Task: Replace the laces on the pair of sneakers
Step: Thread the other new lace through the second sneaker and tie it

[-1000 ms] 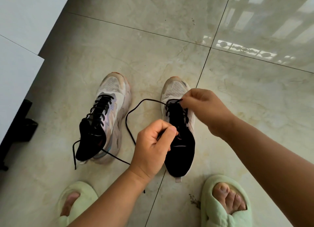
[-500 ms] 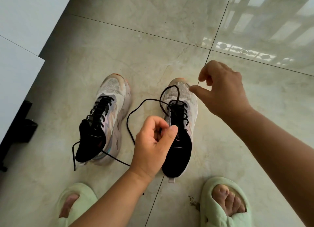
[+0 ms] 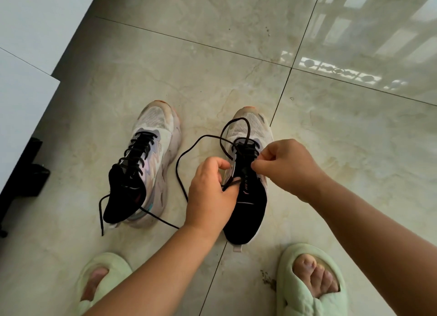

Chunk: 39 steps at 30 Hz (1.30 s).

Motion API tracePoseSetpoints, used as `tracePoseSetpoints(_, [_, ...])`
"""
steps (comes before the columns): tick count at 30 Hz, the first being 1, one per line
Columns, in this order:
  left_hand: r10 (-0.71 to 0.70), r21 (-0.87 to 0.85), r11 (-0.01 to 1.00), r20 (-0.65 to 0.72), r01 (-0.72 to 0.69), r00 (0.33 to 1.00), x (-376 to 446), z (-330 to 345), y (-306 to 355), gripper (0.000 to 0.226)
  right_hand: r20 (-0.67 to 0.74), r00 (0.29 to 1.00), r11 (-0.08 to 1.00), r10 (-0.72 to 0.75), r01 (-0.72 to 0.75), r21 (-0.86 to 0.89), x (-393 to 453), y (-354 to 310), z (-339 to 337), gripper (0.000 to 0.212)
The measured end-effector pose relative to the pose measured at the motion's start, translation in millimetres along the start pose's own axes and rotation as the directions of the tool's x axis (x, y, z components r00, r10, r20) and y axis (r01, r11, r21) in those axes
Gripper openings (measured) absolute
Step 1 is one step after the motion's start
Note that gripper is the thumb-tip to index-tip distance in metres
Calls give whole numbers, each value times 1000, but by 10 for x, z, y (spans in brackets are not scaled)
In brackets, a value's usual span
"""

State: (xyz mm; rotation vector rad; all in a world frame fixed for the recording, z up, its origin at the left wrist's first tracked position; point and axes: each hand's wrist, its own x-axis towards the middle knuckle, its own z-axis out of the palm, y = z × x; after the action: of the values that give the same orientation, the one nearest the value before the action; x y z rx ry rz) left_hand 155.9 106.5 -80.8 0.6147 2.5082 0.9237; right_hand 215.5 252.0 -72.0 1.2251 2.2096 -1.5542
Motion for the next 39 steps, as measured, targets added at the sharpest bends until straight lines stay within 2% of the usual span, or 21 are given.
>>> tracePoseSetpoints(2, [-30,8,1000,18,30,999,24,15,-26,26,-43,997,997,-57,59,45,-39,20,26,11])
tracePoseSetpoints(4, [-66,20,998,44,65,997,48,26,-41,25,-63,995,977,-72,83,196,-90,43,39,13])
tracePoseSetpoints(6, [-75,33,997,54,74,996,66,43,-46,25,24,999,898,-46,31,439,-116,53,4,16])
tracePoseSetpoints(7, [-78,36,996,51,76,996,69,48,-47,25,83,995,858,-46,-3,514,-120,61,-20,19])
tracePoseSetpoints(8, [-79,35,996,44,77,996,72,50,-49,24,122,991,855,-56,-16,518,-116,73,-50,19])
tracePoseSetpoints(9, [-77,32,997,38,75,996,76,52,-55,22,130,990,892,-63,-3,452,-107,87,-81,16])
tracePoseSetpoints(11, [-70,37,997,35,69,997,84,50,-71,19,95,990,974,-101,79,211,-92,92,-131,9])
tracePoseSetpoints(12, [-68,39,997,36,66,997,87,49,-78,19,83,989,985,-125,113,132,-94,84,-146,9])
tracePoseSetpoints(14, [-69,27,997,36,68,997,86,49,-86,18,83,987,985,-138,128,114,-111,69,-165,14])
tracePoseSetpoints(17, [-71,12,997,39,71,997,77,46,-93,17,51,991,976,-123,111,190,-105,93,-218,21])
tracePoseSetpoints(21, [-66,27,998,54,65,996,85,45,-90,16,52,985,987,-163,163,12,-62,144,-287,26])
tracePoseSetpoints(24, [-66,29,997,56,64,996,87,41,-82,15,109,974,979,-198,203,-34,-76,137,-297,16])
tracePoseSetpoints(26, [-61,22,998,51,60,997,85,32,-81,15,75,965,940,-251,262,-220,-57,181,-310,18])
tracePoseSetpoints(28, [-55,23,998,40,54,998,75,28,-79,20,20,953,830,-302,273,-486,-17,237,-320,19])
tracePoseSetpoints(31, [-20,25,999,21,19,1000,46,35,-59,37,-58,953,736,-296,189,-651,13,279,-258,17])
tracePoseSetpoints(33, [-8,-1,1000,30,8,1000,18,28,-50,38,-67,955,715,-288,168,-679,-6,260,-173,15])
tracePoseSetpoints(37, [57,-68,996,36,-54,998,-17,-7,-55,34,-76,923,826,-377,298,-478,-46,192,-75,15])
tracePoseSetpoints(39, [104,-79,992,26,-102,994,-18,-16,-58,30,-73,894,811,-442,364,-459,-54,170,-52,12])
